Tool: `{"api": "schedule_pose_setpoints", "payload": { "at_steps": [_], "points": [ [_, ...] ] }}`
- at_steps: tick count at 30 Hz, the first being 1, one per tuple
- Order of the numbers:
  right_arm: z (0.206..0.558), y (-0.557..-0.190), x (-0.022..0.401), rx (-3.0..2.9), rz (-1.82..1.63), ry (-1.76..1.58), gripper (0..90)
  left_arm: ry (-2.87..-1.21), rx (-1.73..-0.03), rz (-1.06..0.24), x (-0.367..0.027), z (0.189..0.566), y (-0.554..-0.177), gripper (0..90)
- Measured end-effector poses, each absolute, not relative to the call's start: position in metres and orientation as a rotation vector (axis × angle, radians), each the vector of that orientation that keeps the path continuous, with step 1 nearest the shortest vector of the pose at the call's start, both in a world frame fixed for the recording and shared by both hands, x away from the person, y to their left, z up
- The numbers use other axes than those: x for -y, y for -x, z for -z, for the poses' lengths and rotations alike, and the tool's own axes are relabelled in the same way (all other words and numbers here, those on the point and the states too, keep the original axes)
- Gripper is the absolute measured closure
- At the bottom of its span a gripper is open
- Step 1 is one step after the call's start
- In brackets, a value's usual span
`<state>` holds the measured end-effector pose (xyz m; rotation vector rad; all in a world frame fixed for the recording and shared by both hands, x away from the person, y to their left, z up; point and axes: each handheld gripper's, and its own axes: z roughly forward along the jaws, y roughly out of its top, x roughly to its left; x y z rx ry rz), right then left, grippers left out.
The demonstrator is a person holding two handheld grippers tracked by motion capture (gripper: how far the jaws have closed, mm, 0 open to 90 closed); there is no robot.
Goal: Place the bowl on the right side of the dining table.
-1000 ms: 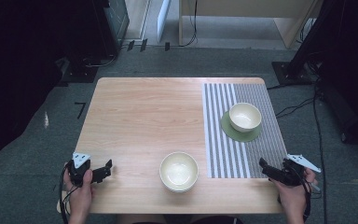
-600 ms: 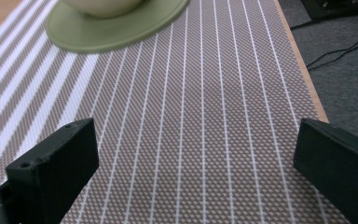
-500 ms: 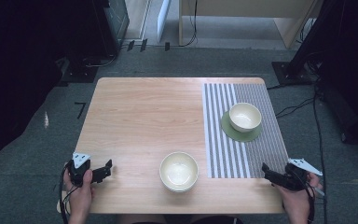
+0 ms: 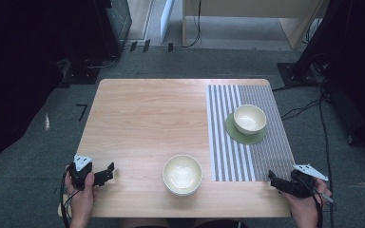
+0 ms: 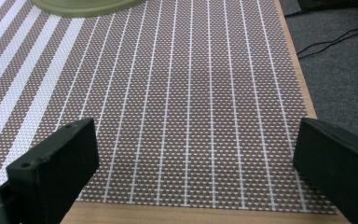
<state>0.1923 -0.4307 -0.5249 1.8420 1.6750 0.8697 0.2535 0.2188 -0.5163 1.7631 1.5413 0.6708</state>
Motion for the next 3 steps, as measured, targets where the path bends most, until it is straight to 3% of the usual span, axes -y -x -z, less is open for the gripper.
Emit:
{"api": "schedule_pose_setpoints", "payload": {
  "at_steps": [3],
  "points": [
    [0.5249,-0.1918,0.4314,-1.672,-0.874,-1.842,0.3,-1.764,-1.542,-0.67,-0.2188,0.5163,-0.2536,1.4]
  ]
}}
